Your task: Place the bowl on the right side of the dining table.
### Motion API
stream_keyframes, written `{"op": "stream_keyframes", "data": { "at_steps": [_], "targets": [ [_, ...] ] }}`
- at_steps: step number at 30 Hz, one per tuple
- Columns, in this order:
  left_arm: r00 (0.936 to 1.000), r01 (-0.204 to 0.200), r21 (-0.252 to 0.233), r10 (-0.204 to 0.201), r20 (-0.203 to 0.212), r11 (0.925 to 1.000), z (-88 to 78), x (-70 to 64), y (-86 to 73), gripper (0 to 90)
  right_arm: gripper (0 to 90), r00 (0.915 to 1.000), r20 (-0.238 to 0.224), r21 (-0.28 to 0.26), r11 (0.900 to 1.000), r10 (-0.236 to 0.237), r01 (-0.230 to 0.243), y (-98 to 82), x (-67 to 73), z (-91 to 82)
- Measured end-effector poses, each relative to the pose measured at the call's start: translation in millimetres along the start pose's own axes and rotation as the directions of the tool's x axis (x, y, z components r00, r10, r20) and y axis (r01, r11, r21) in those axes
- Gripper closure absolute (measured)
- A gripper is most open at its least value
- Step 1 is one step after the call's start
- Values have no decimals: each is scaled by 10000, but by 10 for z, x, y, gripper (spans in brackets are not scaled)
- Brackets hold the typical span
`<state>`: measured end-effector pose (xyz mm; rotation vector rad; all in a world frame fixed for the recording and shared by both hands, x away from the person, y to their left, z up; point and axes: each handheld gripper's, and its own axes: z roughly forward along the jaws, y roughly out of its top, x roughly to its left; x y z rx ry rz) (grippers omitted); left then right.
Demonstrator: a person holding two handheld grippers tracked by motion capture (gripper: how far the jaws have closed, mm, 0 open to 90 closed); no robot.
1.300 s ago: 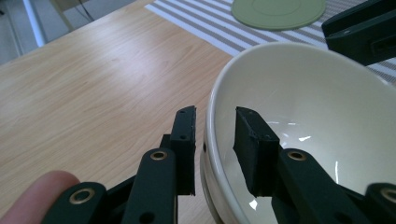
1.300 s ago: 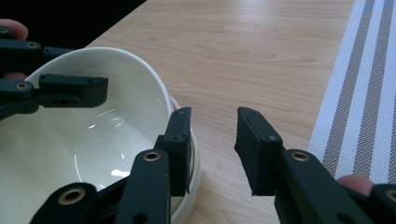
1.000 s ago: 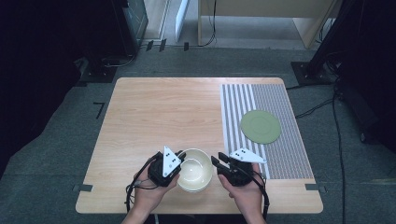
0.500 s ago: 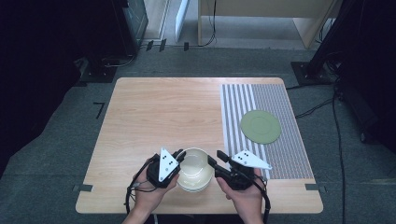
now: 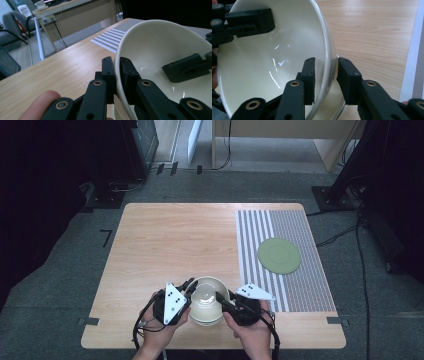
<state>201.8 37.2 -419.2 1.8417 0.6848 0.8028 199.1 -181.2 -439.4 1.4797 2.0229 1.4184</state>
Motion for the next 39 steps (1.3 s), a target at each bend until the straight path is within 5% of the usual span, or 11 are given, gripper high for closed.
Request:
{"op": "stream_keyframes", "data": {
  "at_steps": [9, 14, 15, 17, 20, 21, 22, 23, 27, 37, 39],
  "targets": [
    [10000, -58, -100, 58, -41, 9999, -34, -82, -35, 833, 847, 9967, 785, -353, 9991, -191, 220, 2, 52, 5],
    [9978, 570, -40, -568, 328, 9984, -47, -28, -37, 825, 849, 9933, 1035, -438, 9974, -523, 570, 4, 86, 1],
    [9919, 1068, -131, -1056, 708, 9942, -70, 22, -28, 798, 848, 9918, 1066, -480, 9960, -699, 753, 17, 93, -8],
    [9870, 1389, -211, -1367, 845, 9901, -92, 59, -12, 748, 849, 9906, 1124, -484, 9953, -781, 839, 22, 95, -11],
    [9780, 1903, -188, -1878, 910, 9816, -120, 123, 16, 345, 848, 9862, 1309, -571, 9924, -1011, 1094, 28, 87, -20],
    [9678, 2314, -131, -2289, 1045, 9728, -123, 164, 24, 213, 848, 9863, 1294, -617, 9919, -1021, 1108, 36, 79, -28],
    [9577, 2634, -77, -2605, 1218, 9647, -123, 197, 26, 213, 848, 9863, 1294, -617, 9919, -1021, 1108, 36, 79, -28],
    [9473, 3016, -50, -2990, 1147, 9534, -139, 249, 18, 100, 848, 9830, 1445, -738, 9894, -1131, 1247, 48, 75, -41],
    [9436, 3119, -80, -3088, 1198, 9501, -176, 315, 4, 11, 848, 9820, 1502, -844, 9882, -1142, 1278, 73, 50, -60],
    [9420, 3312, -630, -3262, 786, 9414, -368, 494, -64, 0, 848, 9789, 1772, -1264, 9840, -1018, 1252, 165, -38, -137],
    [9367, 3466, -574, -3422, 745, 9363, -393, 543, -110, 0, 848, 9784, 1810, -1291, 9838, -1000, 1244, 172, -50, -145]
  ]
}}
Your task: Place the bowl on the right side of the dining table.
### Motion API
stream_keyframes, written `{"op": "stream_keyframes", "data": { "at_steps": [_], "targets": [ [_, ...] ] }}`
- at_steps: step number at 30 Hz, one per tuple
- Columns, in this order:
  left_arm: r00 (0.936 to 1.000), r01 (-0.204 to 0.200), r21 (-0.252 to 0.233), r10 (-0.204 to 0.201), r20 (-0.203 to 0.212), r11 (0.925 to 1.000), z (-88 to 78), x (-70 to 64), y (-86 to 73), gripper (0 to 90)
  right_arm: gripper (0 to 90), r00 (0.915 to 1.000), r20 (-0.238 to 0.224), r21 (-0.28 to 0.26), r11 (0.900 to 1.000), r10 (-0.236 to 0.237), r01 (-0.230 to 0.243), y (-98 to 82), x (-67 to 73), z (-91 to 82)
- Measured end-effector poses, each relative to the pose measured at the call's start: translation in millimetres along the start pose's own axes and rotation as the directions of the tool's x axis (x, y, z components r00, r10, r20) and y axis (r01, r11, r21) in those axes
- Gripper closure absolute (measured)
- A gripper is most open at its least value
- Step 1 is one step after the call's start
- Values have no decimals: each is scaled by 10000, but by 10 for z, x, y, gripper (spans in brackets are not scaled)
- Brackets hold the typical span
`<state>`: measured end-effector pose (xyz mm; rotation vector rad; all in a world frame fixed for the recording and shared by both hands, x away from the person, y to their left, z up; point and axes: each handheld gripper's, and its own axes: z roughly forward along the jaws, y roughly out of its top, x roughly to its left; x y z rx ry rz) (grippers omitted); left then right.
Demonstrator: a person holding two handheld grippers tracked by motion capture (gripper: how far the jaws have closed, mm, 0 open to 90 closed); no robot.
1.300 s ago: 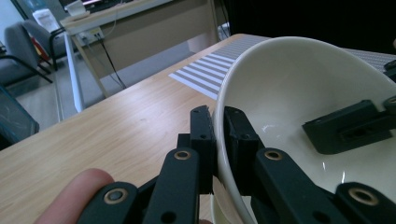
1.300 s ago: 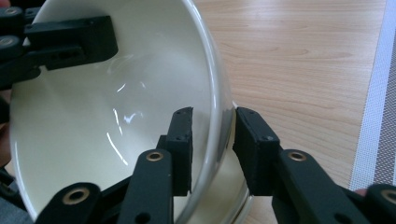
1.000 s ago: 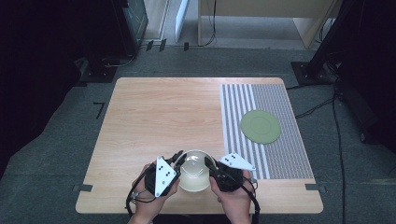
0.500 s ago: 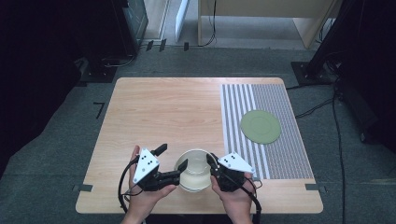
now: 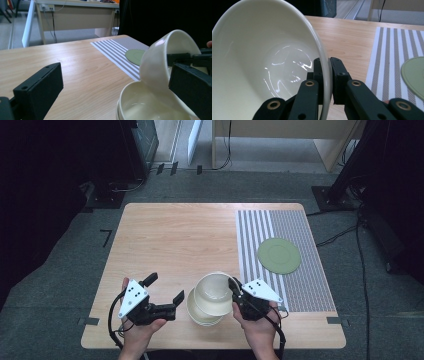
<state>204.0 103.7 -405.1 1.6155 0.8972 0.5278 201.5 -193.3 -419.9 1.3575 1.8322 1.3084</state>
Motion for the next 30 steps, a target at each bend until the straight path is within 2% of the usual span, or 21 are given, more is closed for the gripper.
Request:
{"op": "stream_keyframes", "data": {
  "at_steps": [11, 19, 22, 24, 30],
  "targets": [
    [9978, 409, 179, -399, -527, 9990, -60, 327, -172, 0, 848, 9995, 235, -234, 9995, 231, -225, 47, -134, -44],
    [9901, 706, 462, -644, -1247, 9964, -51, 530, -305, 0, 848, 9982, 488, -351, 9988, 363, -346, 64, -232, -73],
    [9883, 402, 712, -291, -1498, 9967, -82, 594, -362, 0, 847, 9974, 573, -395, 9984, 434, -411, 72, -281, -93],
    [9874, 353, 739, -234, -1567, 9966, -108, 618, -387, 0, 848, 9971, 606, -402, 9983, 456, -432, 75, -296, -97],
    [9799, 514, 787, -351, -1965, 9956, -238, 739, -505, 0, 847, 9950, 755, -374, 9973, 653, -626, 71, -397, -96]
  ]
}}
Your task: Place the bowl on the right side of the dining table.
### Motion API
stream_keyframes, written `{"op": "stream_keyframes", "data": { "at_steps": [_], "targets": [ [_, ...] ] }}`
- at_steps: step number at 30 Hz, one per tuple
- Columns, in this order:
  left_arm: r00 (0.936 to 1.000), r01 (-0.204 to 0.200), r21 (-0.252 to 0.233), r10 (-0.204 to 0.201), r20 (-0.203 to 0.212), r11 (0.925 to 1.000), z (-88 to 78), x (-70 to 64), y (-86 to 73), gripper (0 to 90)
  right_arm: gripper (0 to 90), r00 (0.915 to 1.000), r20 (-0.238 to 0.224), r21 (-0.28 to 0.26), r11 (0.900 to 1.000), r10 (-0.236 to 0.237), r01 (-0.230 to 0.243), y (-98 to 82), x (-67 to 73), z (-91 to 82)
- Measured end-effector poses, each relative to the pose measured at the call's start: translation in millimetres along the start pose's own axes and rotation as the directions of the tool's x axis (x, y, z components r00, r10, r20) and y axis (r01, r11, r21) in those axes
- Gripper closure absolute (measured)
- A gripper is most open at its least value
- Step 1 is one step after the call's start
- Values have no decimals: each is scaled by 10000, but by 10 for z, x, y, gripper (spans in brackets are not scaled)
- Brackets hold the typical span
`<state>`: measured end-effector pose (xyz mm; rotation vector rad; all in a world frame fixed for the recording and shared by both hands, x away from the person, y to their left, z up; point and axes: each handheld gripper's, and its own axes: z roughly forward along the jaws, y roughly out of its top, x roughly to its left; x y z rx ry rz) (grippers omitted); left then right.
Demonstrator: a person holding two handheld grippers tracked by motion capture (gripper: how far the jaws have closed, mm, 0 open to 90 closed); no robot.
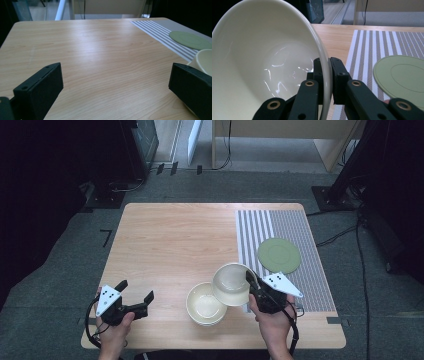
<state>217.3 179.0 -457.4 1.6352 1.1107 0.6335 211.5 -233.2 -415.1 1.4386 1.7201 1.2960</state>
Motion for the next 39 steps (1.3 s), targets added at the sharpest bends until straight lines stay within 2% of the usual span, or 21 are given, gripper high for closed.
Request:
{"op": "stream_keyframes", "data": {
  "at_steps": [2, 10, 16, 21, 23, 27, 28, 29, 30, 31, 32, 33, 35, 39],
  "targets": [
    [9998, -13, 51, 14, -194, 10000, -39, 50, -33, 0, 847, 10000, 31, 9, 10000, 18, -18, -1, -10, 0],
    [9985, 21, 332, -2, -552, 9994, -74, 181, -151, 0, 847, 9999, 132, -7, 10000, 61, -61, 5, -63, -2],
    [9946, 228, 657, -159, -1029, 9976, -88, 325, -232, 0, 847, 9996, 247, -44, 9999, 141, -140, 15, -119, -4],
    [9905, -148, 1003, 282, -1342, 9949, -88, 433, -320, 0, 847, 9991, 372, -126, 9997, 211, -206, 27, -180, -19],
    [9892, -143, 1139, 306, -1431, 9934, -75, 465, -344, 0, 847, 9988, 420, -139, 9996, 268, -263, 32, -213, -20],
    [9892, 42, 1515, 181, -1456, 9885, -37, 501, -393, 0, 847, 9985, 441, -80, 9994, 332, -329, 34, -264, -17],
    [9911, 115, 1855, 134, -1327, 9826, -5, 515, -416, 0, 847, 9985, 453, -75, 9995, 320, -317, 36, -282, -16],
    [9911, 115, 1855, 134, -1327, 9826, -5, 515, -416, 0, 847, 9985, 453, -75, 9995, 320, -317, 36, -282, -16],
    [9901, 200, 2180, 110, -1399, 9757, 29, 528, -450, 0, 847, 9983, 504, -85, 9996, 290, -286, 41, -299, -17],
    [9901, 200, 2180, 110, -1399, 9757, 29, 528, -450, 0, 847, 9983, 504, -85, 9996, 290, -286, 41, -299, -17],
    [9895, 352, 2482, 11, -1448, 9681, 56, 547, -475, 0, 847, 9983, 511, -121, 9995, 283, -277, 48, -322, -19],
    [9895, 352, 2482, 11, -1448, 9681, 56, 547, -475, 0, 847, 9983, 517, -119, 9995, 285, -279, 51, -336, -22],
    [9875, 415, 2747, 23, -1573, 9606, 77, 559, -490, 0, 847, 9981, 554, -145, 9996, 265, -257, 53, -351, -25],
    [9857, 385, 2823, 99, -1683, 9586, 74, 568, -490, 0, 847, 9968, 727, -201, 9993, 318, -305, 57, -432, -27]
  ]
}}
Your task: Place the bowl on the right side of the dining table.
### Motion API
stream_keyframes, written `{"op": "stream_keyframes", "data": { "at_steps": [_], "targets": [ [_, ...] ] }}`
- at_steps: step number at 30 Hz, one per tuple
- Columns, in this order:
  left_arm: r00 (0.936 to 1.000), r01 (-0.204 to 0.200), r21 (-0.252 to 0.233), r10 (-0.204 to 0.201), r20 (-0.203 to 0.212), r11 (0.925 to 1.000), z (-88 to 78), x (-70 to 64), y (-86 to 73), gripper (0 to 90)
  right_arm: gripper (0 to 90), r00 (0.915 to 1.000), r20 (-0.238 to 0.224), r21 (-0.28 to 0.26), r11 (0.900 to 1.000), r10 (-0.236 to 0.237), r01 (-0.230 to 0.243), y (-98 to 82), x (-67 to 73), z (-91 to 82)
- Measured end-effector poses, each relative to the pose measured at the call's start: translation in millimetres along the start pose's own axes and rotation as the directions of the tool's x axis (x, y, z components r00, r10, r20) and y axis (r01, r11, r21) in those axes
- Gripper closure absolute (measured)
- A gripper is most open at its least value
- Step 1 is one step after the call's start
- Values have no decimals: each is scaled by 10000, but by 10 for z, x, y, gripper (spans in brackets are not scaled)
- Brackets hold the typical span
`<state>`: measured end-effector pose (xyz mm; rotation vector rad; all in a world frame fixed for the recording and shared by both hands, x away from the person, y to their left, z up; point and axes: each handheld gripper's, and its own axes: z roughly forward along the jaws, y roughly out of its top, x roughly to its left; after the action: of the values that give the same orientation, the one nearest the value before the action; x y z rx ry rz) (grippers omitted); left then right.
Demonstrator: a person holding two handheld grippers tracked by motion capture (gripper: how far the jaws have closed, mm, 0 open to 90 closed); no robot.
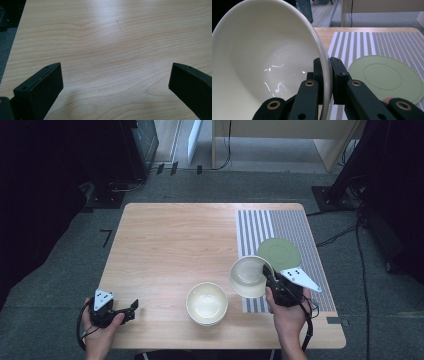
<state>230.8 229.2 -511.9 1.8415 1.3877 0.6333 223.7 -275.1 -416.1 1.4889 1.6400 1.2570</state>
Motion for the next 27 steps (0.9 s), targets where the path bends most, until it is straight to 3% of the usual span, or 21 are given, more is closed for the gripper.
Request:
{"op": "stream_keyframes", "data": {
  "at_steps": [5, 18, 21, 27],
  "targets": [
    [9994, -133, 331, 143, -302, 9994, 29, 4, -20, 0, 848, 9999, 106, -93, 10000, -1, 2, 2, -61, 0],
    [9966, -162, 1176, 255, -785, 9929, 95, -1, -16, 0, 847, 9943, 942, -425, 9980, 503, -465, 26, -335, -26],
    [9975, 94, 1241, -6, -702, 9922, 100, 21, -13, 0, 847, 9930, 1056, -526, 9975, 529, -476, 24, -413, -31],
    [9974, 96, 1229, -7, -722, 9924, 104, 20, -13, 0, 847, 9903, 1236, -542, 9969, 631, -568, 27, -477, -33]
  ]
}}
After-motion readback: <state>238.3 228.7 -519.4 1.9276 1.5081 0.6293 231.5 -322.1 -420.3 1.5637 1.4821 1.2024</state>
